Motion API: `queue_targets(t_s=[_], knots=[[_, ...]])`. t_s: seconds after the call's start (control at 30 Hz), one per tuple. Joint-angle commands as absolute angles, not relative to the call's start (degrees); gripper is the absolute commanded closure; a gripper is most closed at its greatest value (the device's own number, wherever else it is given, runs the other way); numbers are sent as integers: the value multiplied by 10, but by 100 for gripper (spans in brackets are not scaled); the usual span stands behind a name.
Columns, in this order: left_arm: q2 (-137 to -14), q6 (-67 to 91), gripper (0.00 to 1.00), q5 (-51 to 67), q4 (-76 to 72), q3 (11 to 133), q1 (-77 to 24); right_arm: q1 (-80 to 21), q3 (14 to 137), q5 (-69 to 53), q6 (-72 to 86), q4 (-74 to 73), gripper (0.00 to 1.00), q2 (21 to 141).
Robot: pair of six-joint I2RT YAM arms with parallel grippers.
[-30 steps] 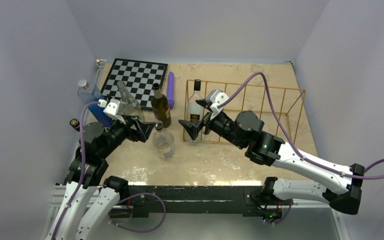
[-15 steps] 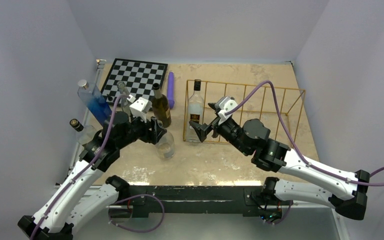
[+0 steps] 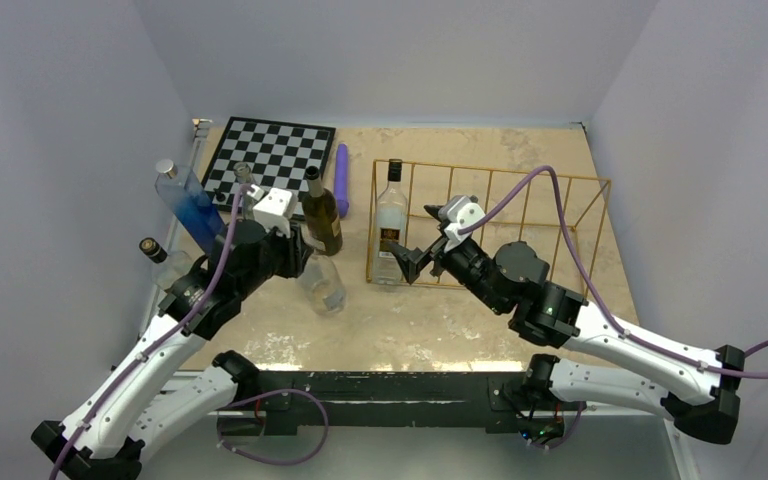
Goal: Take the wine bottle off the wine rack
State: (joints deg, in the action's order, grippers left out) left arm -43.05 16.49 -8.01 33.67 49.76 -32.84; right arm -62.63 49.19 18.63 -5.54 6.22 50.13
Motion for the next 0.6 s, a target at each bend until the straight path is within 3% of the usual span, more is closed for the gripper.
queue_targets(t_s=[0.0,0.2,0.57], knots=[[-416,165,100,-266,372,536,-325,-627,487,200,-63,79,1,487],[-429,163,100,-383,401,556,-321,-627,484,200,-62,77,1,483],[-442,173,100,-425,422,551,-282,-627,475,205,-59,70,1,475]])
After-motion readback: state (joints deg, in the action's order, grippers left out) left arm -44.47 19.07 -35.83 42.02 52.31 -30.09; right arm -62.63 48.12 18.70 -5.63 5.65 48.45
